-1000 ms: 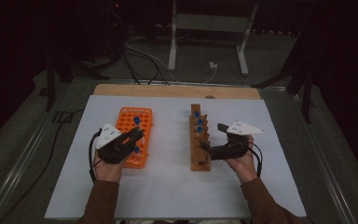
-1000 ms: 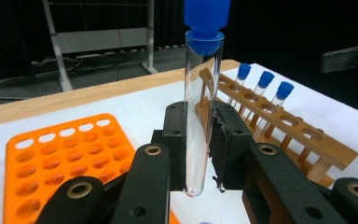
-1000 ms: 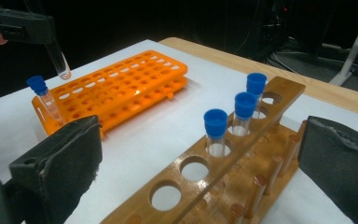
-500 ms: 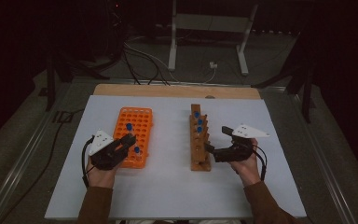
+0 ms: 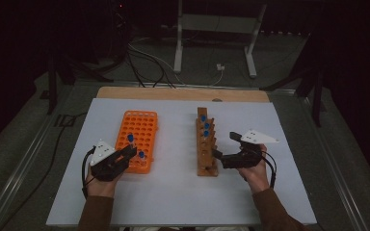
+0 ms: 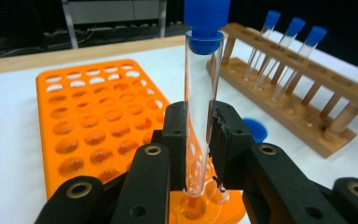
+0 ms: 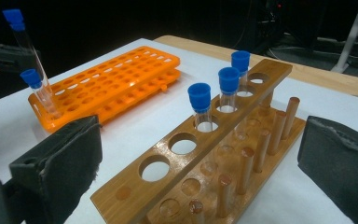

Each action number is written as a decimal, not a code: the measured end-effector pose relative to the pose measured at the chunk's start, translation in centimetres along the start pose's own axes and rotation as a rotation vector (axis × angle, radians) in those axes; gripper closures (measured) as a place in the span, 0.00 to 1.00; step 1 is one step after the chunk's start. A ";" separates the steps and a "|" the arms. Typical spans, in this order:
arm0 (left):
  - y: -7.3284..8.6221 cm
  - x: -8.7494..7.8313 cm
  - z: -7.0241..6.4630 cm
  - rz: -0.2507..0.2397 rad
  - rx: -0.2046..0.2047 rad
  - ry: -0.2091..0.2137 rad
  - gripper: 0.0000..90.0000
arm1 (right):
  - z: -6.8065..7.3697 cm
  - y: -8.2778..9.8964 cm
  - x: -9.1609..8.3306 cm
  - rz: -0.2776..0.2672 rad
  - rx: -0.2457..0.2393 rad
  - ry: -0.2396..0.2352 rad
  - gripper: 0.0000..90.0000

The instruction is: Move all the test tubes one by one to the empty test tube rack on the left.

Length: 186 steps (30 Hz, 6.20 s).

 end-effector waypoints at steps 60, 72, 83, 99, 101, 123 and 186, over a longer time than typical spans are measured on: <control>2.8 2.1 -0.8 0.213 0.068 -0.043 0.86 | 0.7 0.6 1.2 0.032 -0.015 -0.027 0.00; 2.9 2.0 -0.7 0.201 0.042 -0.001 0.80 | 0.6 0.4 1.2 0.029 -0.015 -0.022 0.00; 2.6 0.8 -0.9 0.112 0.032 0.034 0.60 | 0.3 -0.7 1.6 0.032 -0.023 -0.013 0.05; 1.8 -0.3 -1.2 0.033 0.009 -0.036 0.07 | 0.0 -1.2 5.4 0.100 -0.091 0.073 0.61; 1.7 -0.4 -1.2 0.024 0.001 -0.040 0.02 | 0.0 -1.3 5.6 0.093 -0.096 0.078 0.69; -0.4 -1.5 -1.5 -0.057 -0.013 -0.006 0.04 | -0.2 -2.6 4.9 0.080 -0.116 0.121 0.85; -7.8 5.0 -9.7 -0.004 0.224 0.136 0.81 | 7.0 -7.7 3.2 0.048 -0.149 -0.208 0.85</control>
Point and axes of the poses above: each handheld gripper's, and its own axes: x roughly forward along the jaws, y roughly out of its underside, z roughly to its left, the point moved 4 cm from there along x, roughly forward along the jaws, and after that the axes turned 15 degrees about z, right-handed, at the moved point
